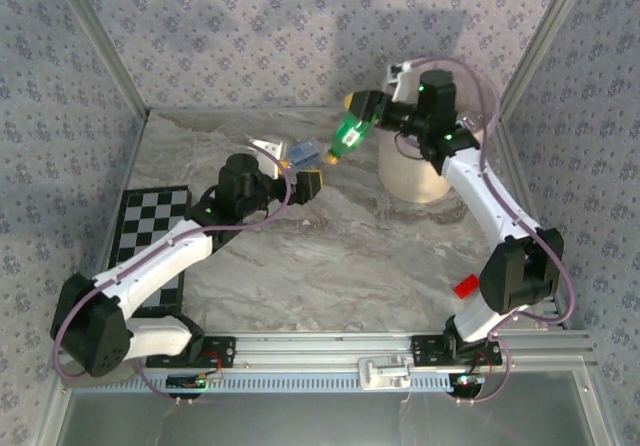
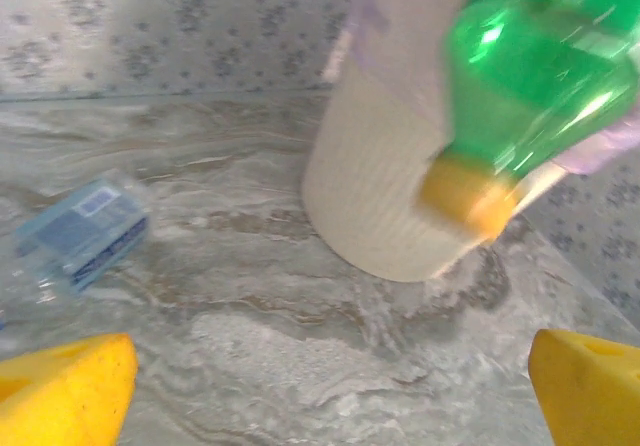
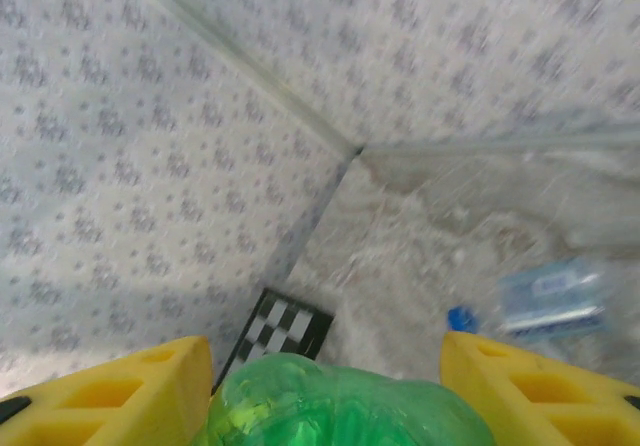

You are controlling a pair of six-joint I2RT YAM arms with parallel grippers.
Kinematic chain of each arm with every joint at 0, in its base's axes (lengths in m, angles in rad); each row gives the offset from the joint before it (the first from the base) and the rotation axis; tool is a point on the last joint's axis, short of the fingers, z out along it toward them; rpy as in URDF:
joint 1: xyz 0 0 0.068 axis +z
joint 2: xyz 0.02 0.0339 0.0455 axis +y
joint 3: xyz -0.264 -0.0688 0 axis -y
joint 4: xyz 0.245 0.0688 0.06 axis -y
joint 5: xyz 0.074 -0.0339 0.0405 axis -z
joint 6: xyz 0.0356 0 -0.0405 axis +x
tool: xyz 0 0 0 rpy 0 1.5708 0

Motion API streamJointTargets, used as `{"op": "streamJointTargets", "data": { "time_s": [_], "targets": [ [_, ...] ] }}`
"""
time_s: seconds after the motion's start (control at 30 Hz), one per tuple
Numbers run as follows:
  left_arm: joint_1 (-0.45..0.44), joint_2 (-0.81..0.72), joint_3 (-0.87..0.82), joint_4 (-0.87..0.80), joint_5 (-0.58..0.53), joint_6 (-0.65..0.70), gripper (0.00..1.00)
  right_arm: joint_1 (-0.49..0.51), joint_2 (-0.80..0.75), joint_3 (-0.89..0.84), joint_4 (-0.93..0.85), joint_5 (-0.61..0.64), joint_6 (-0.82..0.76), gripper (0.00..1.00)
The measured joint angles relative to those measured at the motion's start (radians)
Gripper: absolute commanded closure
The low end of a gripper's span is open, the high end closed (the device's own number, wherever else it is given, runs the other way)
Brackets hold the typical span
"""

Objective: Put the plastic bottles in the bin

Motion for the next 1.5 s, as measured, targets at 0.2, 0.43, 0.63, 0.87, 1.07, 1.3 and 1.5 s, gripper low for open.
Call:
{"op": "streamJointTargets", "data": {
  "time_s": [0.2,0.43,0.63,0.87,1.07,1.3,1.5],
  "targets": [
    [0.063,-0.054,-0.122,-0.048,-0.087,-0.103,0.0,-0.147,-0.027,0.143,-0.119,0.106,-0.062,0.56],
    [0.086,-0.109,-0.234,-0.095,-0.136,-0.209,0.0,-0.262,-0.04,0.172,-0.152,0.264,-0.112,0.56],
    [0.086,-0.133,-0.243,-0.101,-0.144,-0.242,0.0,-0.273,-0.035,0.172,-0.158,0.397,-0.162,0.55],
    [0.086,-0.14,-0.248,-0.102,-0.15,-0.259,0.0,-0.273,0.04,0.17,-0.156,0.42,-0.165,0.53],
    [0.086,-0.155,-0.267,-0.106,-0.16,-0.268,0.0,-0.285,0.1,0.17,-0.161,0.419,-0.159,0.42],
    [0.095,-0.183,-0.268,-0.129,-0.177,-0.258,0.0,-0.293,0.123,0.191,-0.194,0.443,-0.167,0.14],
    [0.121,-0.193,-0.263,-0.153,-0.184,-0.222,0.0,-0.29,0.13,0.269,-0.24,0.509,-0.211,0.0]
  ]
}}
